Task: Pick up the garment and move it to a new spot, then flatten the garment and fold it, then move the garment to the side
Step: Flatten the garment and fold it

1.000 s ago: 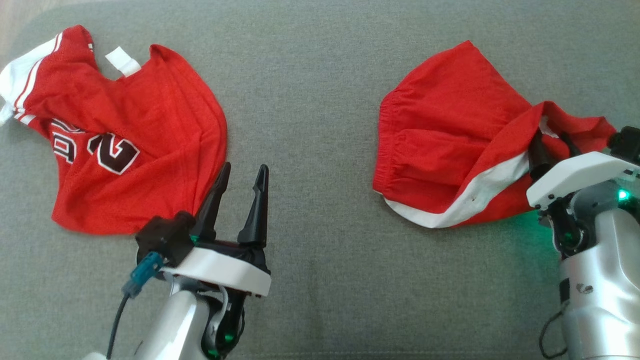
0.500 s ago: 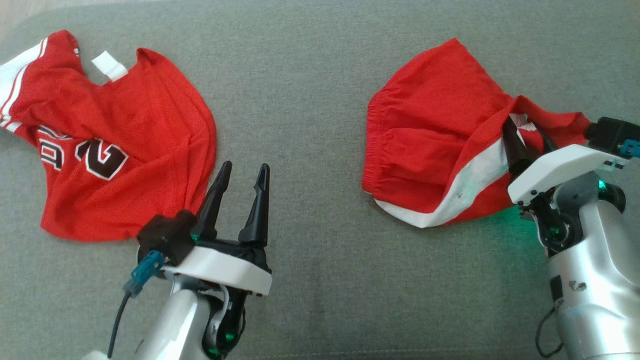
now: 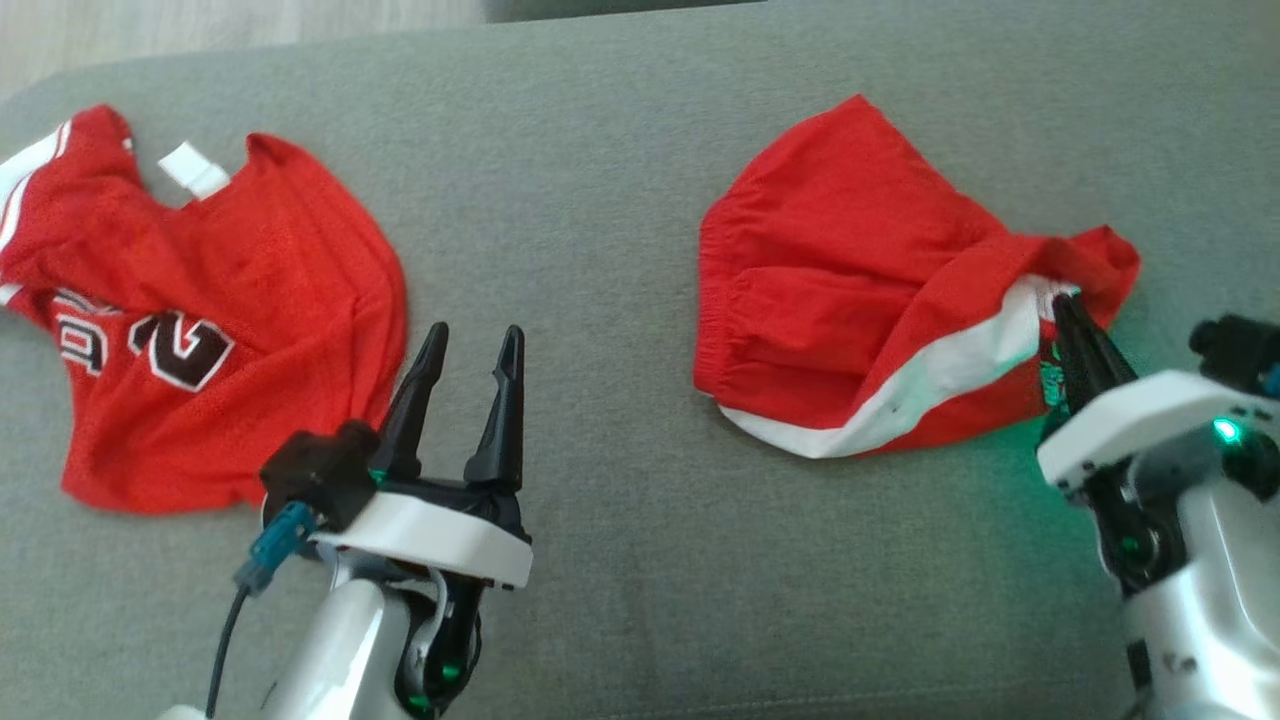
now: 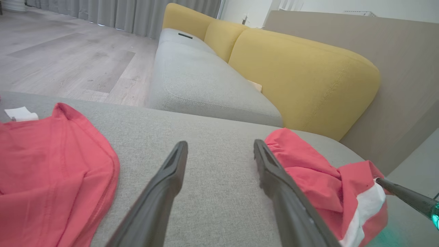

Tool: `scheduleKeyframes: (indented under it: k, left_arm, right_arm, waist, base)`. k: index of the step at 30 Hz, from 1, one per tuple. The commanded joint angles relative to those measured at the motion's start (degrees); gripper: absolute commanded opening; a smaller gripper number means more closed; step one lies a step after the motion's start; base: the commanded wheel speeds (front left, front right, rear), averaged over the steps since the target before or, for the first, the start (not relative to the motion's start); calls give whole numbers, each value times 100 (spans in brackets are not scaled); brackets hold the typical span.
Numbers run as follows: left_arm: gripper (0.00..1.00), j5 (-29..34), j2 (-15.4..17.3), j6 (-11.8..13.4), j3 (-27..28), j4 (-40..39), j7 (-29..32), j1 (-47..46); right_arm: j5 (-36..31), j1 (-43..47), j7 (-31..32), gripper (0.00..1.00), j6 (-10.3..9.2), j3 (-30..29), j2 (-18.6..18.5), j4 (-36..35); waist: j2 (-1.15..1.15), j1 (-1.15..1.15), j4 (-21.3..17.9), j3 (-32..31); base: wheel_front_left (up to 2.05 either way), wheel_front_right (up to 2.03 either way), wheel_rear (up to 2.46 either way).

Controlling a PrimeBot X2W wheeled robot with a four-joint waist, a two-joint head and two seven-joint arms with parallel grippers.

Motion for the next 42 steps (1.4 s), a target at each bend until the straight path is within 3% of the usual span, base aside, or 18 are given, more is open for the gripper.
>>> scheduleKeyframes:
  k: [1,7,11,18,19,24,31,42]
  left_arm:
    - [100,23,11,19,180,-179,-31,-124]
    - [100,17,11,16,214,-194,-31,-63]
    - [100,10,11,18,228,-201,-31,-26]
    - [100,15,11,-5,234,-194,-31,11]
    - [100,21,11,-14,224,-191,-31,15]
    - [100,41,11,-28,225,-175,-31,38]
    - [100,66,11,-39,238,-194,-31,68]
    - [100,100,11,-67,153,-183,-31,45]
  right_arm:
    - [-42,11,-53,0,-4,72,-61,-250]
    - [-704,568,-89,0,-4,-332,-41,-845]
    - [-1502,1130,12,0,-4,-907,184,-1382]
    - [-2069,1585,221,0,-4,-1535,496,-1664]
    - [-2148,1598,213,100,-4,-1599,520,-1672]
    - [-2230,1613,37,100,-4,-1684,611,-1781]
    - [-1906,1882,-494,100,-4,-1334,633,-1937]
    - [-1605,1624,-967,100,-4,-1416,635,-704]
  waist:
    - [0,0,-46,-32]
    - [0,0,-205,-124]
    - [0,0,-310,-191]
    - [0,0,-410,-279]
    - [0,0,-416,-289]
    - [0,0,-434,-361]
    - [0,0,-449,-401]
    - [0,0,-417,-296]
  base:
    - [0,0,0]
    - [0,0,0]
    - [0,0,0]
    - [0,0,0]
    - [0,0,0]
    - [0,0,0]
    - [0,0,0]
    - [0,0,0]
